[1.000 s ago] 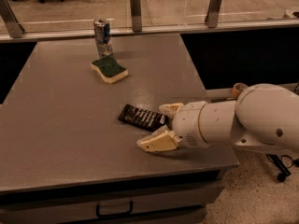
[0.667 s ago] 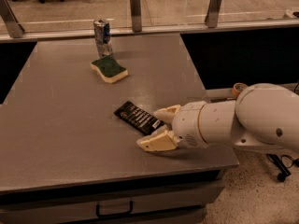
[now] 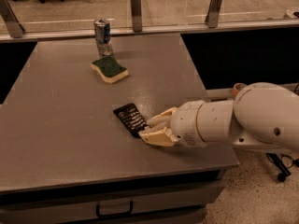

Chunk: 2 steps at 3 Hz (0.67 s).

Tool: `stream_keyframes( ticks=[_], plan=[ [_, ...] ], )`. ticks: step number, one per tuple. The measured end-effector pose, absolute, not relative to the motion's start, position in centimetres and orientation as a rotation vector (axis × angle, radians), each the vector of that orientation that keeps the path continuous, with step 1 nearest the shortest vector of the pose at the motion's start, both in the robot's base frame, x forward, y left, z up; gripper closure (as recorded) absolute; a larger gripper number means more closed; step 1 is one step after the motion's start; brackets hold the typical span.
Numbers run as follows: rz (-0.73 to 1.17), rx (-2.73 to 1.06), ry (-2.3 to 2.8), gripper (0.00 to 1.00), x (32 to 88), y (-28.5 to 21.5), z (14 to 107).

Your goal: Move rxbar chocolate near sponge

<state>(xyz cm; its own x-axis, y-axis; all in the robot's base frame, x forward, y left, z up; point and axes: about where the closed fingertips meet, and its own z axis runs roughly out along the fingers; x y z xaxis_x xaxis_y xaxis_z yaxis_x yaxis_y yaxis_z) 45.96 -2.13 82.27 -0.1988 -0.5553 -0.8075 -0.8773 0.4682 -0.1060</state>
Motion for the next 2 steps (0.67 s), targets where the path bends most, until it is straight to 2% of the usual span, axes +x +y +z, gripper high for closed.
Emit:
stream_keyframes(
  ticks=[1,2],
  plan=[
    [0.487,-1.2,1.883,1.0,46.0,-2.1,82.3],
    [0.469,-1.172,1.836,1.0,48.2,-0.9,86.6]
  ],
)
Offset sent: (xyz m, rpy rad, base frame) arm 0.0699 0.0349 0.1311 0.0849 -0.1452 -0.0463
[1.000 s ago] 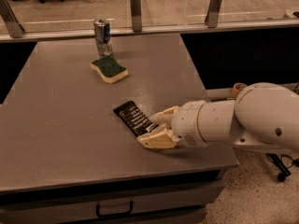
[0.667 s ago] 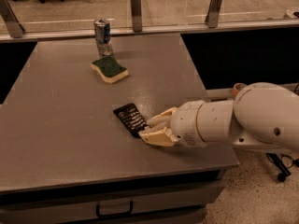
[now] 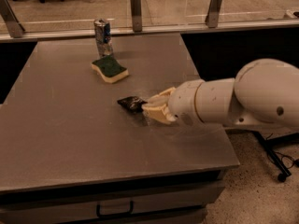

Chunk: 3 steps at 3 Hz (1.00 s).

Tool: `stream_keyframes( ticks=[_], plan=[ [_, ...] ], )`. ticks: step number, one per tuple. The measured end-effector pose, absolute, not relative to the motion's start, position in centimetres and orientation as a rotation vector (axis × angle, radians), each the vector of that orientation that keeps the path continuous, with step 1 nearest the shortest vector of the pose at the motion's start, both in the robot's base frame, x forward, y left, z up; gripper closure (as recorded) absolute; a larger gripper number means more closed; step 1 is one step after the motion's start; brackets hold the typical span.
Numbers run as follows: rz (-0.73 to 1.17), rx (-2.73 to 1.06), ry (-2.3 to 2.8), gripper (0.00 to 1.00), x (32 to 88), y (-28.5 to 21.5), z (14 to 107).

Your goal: Move rxbar chocolate near sponge

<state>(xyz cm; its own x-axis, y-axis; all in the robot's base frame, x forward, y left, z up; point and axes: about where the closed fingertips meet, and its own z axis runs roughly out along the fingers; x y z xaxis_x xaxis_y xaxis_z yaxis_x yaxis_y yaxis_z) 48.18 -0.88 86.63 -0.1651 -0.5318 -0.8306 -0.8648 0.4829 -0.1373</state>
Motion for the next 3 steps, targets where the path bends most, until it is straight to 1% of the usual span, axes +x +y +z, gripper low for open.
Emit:
stream_keyframes(
  ticks=[1,2,3],
  plan=[
    [0.442,-1.149,1.74,1.0,51.3,1.0,92.2],
    [0.44,-1.153,1.694,1.0,53.9,2.4,93.8],
    [0.434,-1.149,1.701,1.0,55.8,2.8,92.3]
  ],
)
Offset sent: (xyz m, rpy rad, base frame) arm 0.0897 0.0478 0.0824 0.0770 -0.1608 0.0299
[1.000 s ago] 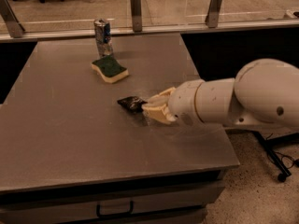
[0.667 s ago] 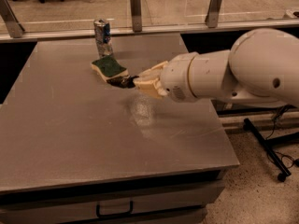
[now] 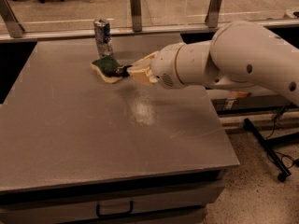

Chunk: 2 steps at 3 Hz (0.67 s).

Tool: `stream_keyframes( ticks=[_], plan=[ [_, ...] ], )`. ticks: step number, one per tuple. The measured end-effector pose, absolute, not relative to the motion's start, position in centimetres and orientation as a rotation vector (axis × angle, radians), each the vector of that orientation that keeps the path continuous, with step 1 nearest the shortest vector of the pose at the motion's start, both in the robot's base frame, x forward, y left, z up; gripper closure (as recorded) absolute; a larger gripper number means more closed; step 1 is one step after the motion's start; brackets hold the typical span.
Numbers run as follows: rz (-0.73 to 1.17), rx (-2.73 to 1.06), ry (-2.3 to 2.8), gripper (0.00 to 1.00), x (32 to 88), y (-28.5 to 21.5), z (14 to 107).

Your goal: Move rxbar chocolate near sponge

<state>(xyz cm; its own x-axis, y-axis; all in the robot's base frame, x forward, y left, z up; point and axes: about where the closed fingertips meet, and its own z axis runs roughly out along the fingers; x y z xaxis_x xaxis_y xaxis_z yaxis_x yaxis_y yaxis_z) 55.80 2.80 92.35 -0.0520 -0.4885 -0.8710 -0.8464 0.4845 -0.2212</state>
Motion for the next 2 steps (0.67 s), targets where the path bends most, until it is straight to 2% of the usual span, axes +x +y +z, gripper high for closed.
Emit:
stream_keyframes(
  ticks=[1,2],
  plan=[
    [0.416,-1.144,1.706,0.86,57.6,2.4,90.7],
    [0.411,-1.137,1.713,0.64,58.6,2.2,89.4]
  ],
)
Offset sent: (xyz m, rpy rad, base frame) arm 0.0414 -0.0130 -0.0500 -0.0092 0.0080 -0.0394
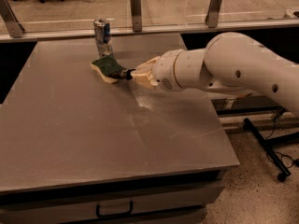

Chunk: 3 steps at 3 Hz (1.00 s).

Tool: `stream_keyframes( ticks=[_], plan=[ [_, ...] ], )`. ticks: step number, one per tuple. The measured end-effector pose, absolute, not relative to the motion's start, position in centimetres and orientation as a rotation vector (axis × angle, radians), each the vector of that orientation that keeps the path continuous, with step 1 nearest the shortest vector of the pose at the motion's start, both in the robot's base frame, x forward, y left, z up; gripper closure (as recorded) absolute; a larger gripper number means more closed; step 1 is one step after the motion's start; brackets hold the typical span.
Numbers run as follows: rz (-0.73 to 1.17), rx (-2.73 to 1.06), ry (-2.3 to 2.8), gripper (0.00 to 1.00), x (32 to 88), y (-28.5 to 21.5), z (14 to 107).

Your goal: Move rxbar chocolate near sponge

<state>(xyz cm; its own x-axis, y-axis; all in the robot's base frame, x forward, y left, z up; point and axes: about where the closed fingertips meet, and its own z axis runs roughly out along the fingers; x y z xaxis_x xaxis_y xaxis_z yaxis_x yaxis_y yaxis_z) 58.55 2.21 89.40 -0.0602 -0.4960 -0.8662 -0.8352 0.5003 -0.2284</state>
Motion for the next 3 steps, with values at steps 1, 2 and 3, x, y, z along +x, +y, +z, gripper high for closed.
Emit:
stream_keyframes(
  ticks=[1,2,3],
  plan=[
    [0.407,-1.137,1.707,0.41,58.94,2.16,88.79],
    [0.401,-1.146,1.7,0.16,58.91,2.25,88.57],
    [0.391,-1.153,1.695,0.0,58.8,2.12,88.62]
  ],
)
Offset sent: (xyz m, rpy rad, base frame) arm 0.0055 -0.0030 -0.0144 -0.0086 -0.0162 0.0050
